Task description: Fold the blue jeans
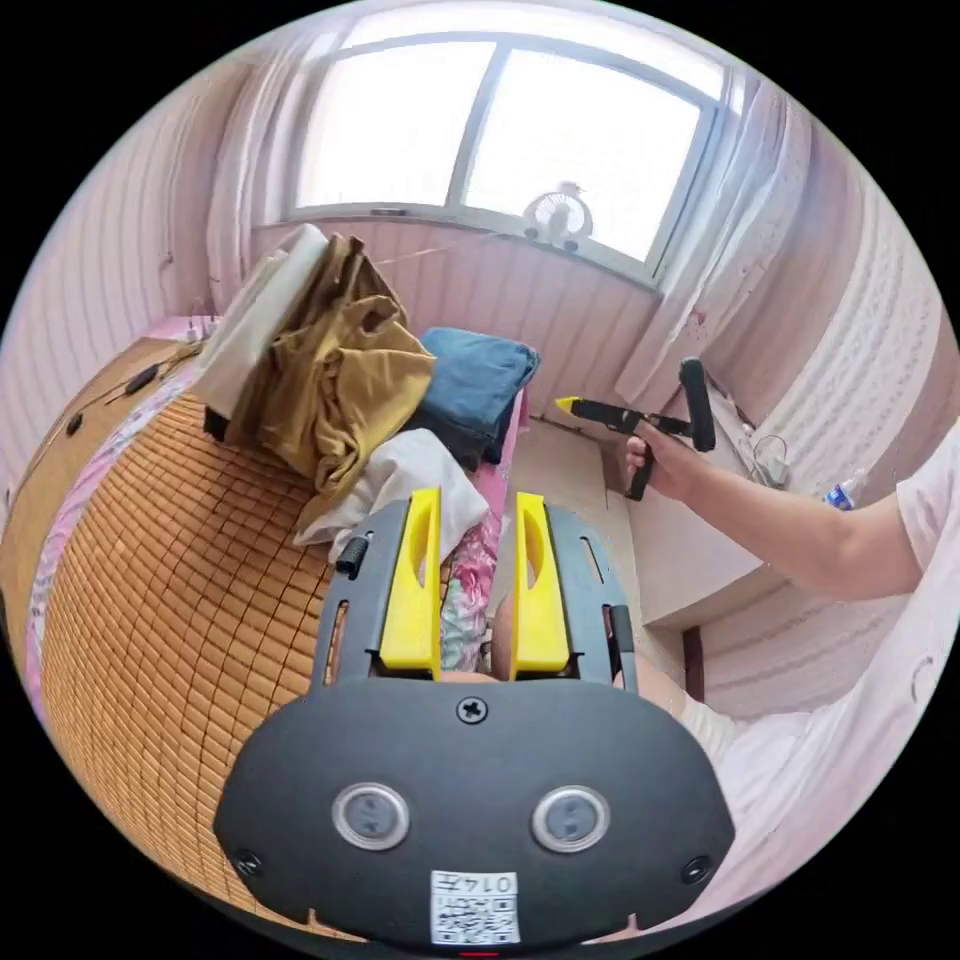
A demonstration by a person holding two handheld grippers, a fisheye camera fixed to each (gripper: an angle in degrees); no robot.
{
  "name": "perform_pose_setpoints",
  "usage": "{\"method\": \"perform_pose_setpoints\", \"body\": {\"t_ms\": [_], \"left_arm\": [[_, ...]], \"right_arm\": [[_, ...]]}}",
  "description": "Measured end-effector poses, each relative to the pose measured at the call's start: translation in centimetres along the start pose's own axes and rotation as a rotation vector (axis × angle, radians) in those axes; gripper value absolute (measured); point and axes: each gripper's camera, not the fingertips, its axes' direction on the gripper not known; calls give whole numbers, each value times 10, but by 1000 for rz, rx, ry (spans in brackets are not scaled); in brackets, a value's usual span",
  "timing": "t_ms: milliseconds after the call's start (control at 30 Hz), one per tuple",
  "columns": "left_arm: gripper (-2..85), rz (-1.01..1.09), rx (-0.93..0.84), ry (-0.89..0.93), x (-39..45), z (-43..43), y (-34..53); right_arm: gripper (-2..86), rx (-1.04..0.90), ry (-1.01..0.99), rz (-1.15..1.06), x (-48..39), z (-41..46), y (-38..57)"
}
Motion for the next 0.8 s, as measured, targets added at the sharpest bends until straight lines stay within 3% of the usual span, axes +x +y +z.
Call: {"method": "perform_pose_setpoints", "body": {"t_ms": [167,333,400,500,567,633,800], "left_arm": [[110,-242,-157,182,-27,123,-95],[133,-434,-106,205,-48,172,-135],[131,-463,-162,167,-52,187,-143],[84,-475,-212,148,-57,192,-149],[8,-421,-194,145,-51,174,-153],[-3,-321,-142,141,-42,150,-153],[-9,-176,49,329,-17,76,-142]], "right_arm": [[166,37,-73,155,79,22,-47],[132,-21,-89,181,125,37,-69],[103,-45,-152,180,138,37,-74],[57,-32,-232,189,157,25,-78],[34,81,-463,297,172,-5,-76],[23,179,-557,305,168,-34,-71],[10,429,-735,62,127,-124,-73]]}}
